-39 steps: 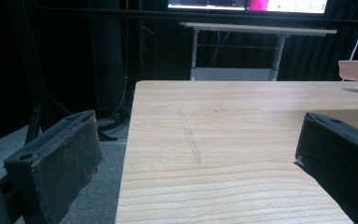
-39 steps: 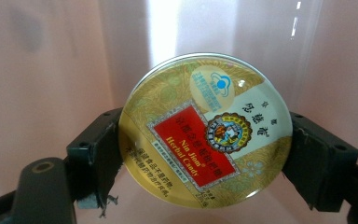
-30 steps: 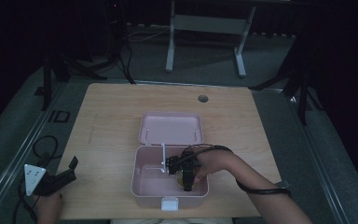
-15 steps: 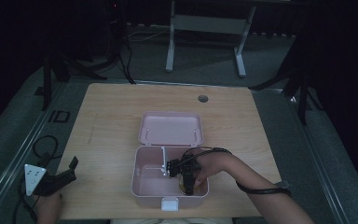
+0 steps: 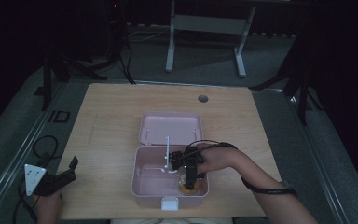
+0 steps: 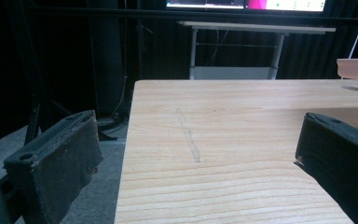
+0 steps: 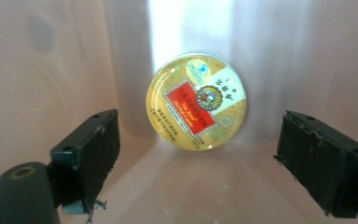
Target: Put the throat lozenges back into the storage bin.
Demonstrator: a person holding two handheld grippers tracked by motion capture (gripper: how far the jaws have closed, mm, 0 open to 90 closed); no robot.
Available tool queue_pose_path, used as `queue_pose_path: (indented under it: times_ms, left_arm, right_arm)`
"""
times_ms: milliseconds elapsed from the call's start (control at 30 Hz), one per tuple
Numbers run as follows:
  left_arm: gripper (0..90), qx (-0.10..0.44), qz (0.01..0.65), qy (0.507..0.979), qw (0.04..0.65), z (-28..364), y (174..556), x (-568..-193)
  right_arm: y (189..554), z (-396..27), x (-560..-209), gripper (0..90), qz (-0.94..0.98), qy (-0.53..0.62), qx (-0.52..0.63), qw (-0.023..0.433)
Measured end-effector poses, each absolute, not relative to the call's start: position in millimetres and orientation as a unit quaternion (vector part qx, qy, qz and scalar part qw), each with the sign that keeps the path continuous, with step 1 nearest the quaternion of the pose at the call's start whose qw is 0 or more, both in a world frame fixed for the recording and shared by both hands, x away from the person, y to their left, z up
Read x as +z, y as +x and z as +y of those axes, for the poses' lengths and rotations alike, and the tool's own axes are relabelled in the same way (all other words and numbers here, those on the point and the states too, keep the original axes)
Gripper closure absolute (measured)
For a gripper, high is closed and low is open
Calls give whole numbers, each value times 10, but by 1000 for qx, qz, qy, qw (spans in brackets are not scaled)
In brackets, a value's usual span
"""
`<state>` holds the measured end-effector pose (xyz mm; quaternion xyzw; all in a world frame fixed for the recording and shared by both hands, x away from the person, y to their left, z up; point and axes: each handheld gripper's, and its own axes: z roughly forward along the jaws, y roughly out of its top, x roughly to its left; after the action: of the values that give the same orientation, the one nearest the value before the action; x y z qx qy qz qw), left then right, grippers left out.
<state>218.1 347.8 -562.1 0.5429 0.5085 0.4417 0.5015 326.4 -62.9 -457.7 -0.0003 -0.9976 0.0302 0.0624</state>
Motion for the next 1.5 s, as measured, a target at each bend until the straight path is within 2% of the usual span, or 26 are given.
queue_pose_path:
  times_ms: [433,700,900,1100,1267,1433,1500]
  left_arm:
    - [4,442,510,542,502,3480,2182,-5621]
    - [4,442,510,541,502,3477,2182,-5621]
    - [4,443,510,542,501,3478,2180,-5621]
    - [4,442,509,542,501,3479,2180,-5621]
    - [4,443,509,542,501,3477,2181,-5621]
    - [4,443,510,542,500,3476,2181,-5621]
    - [4,443,509,542,501,3477,2180,-5621]
  right_arm:
    - [3351,-1108,-3917,114,-995,-47,-85,-8]
    - [3413,-1566,-3744,112,-988,-89,-126,-20]
    - [3442,-1809,-3857,112,-985,-111,-133,-18]
    - [3479,-2108,-4199,113,-976,-148,-156,-35]
    - [3524,-2348,-4503,112,-959,-191,-207,-30]
    - [3566,-2530,-4729,112,-940,-233,-240,-61]
    - [3581,-2626,-4832,112,-930,-253,-248,-98]
